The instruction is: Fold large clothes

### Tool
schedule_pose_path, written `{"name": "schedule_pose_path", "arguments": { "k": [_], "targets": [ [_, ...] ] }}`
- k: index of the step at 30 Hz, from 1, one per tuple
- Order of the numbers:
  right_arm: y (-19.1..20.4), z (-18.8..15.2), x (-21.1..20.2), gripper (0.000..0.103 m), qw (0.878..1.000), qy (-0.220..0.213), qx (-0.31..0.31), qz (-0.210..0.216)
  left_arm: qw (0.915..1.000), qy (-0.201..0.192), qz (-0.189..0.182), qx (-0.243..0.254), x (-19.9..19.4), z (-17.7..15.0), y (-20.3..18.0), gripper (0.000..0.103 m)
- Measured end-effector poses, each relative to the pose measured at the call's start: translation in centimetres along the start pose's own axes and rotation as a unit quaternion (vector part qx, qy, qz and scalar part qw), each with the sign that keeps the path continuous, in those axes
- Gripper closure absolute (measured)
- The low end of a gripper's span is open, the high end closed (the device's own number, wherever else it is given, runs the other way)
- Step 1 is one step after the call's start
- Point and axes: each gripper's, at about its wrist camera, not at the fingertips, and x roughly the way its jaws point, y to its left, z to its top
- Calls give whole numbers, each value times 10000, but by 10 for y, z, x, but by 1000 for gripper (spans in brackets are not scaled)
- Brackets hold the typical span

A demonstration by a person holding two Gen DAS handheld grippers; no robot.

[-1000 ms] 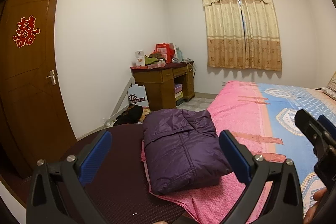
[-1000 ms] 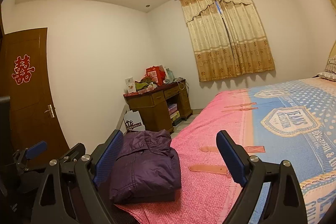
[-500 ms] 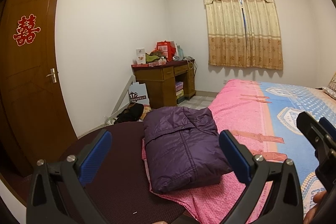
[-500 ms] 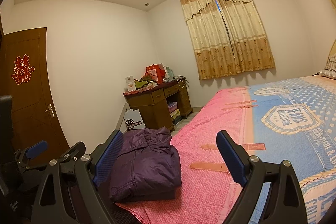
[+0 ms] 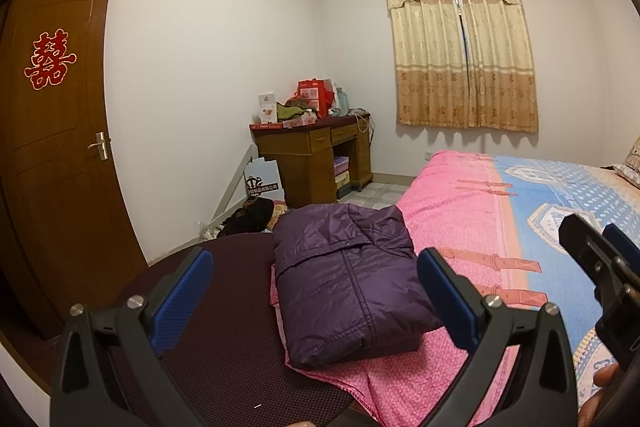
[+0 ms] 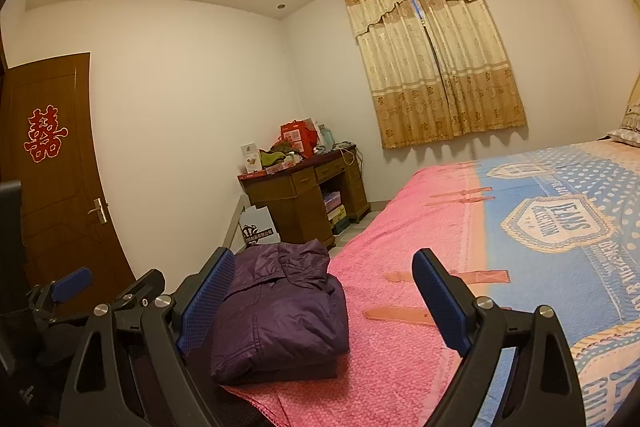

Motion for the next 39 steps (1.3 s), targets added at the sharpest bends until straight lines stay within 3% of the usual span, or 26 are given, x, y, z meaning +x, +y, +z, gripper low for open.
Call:
{"name": "schedule_pose_path", "arguments": {
  "k": [14, 39],
  "targets": [
    [16, 15, 19, 12, 9995, 34, -117, 286, 9997, -67, 167, -171, 6, 7, 22, 0],
    [16, 7, 15, 12, 9999, 53, -107, 92, 9997, 28, 3, -240, 13, 6, 21, 0]
  ]
}}
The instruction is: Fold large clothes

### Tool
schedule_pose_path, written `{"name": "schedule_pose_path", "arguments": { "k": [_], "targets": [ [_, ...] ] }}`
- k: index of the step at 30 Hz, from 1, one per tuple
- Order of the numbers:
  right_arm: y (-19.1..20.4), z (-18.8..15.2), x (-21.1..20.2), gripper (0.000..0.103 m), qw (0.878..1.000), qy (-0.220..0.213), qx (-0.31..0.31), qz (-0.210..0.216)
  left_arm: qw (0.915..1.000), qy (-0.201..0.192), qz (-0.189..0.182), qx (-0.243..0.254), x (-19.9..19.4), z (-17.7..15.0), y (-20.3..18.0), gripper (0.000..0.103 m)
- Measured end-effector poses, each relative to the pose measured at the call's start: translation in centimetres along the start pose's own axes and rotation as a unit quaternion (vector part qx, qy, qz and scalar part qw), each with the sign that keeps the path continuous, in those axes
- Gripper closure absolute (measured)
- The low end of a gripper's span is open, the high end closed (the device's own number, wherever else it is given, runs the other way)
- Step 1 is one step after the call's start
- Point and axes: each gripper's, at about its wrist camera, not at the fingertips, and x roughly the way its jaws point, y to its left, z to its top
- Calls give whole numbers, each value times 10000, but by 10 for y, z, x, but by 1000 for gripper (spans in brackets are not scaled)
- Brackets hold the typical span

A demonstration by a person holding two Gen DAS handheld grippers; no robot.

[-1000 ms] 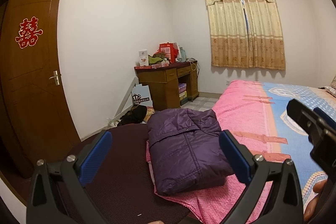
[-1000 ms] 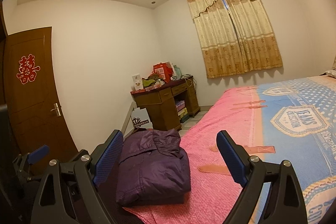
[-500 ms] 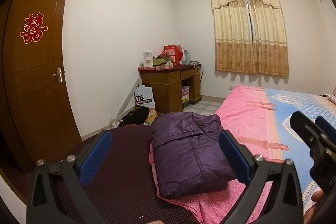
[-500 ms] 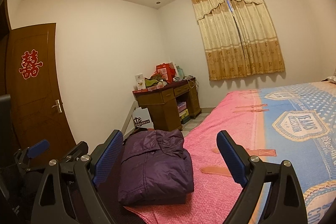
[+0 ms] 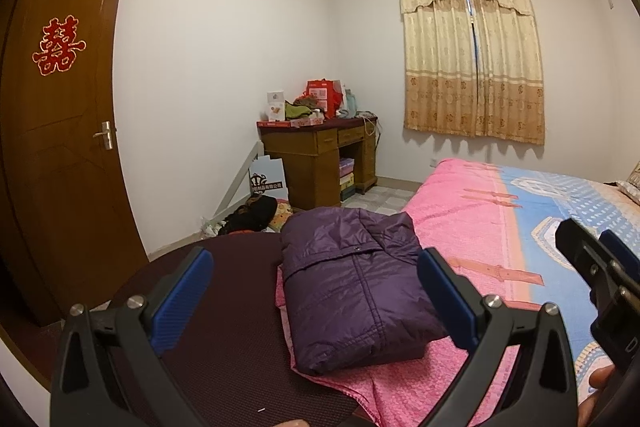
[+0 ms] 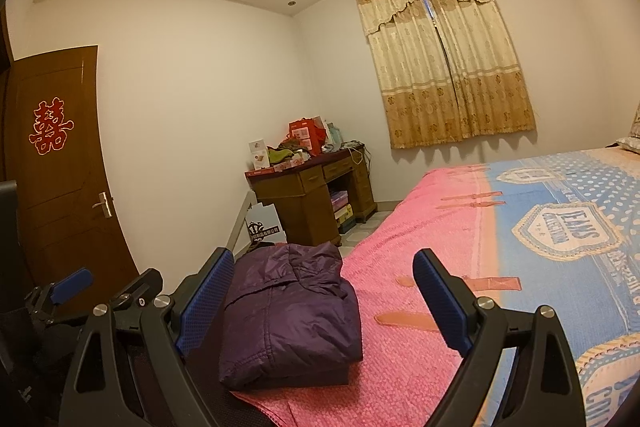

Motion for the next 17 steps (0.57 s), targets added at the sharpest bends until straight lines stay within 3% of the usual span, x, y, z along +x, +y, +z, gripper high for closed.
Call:
{"name": "schedule_pose_path", "arguments": {
  "k": [8, 17],
  "targets": [
    [-2, -4, 2, 12, 10000, 31, 7, -51, 9996, 220, -55, -155, 6, -3, 3, 0],
    [-1, -8, 6, 12, 9999, 120, 21, -10, 9997, 232, -3, 18, 8, -6, -1, 0]
  ]
}}
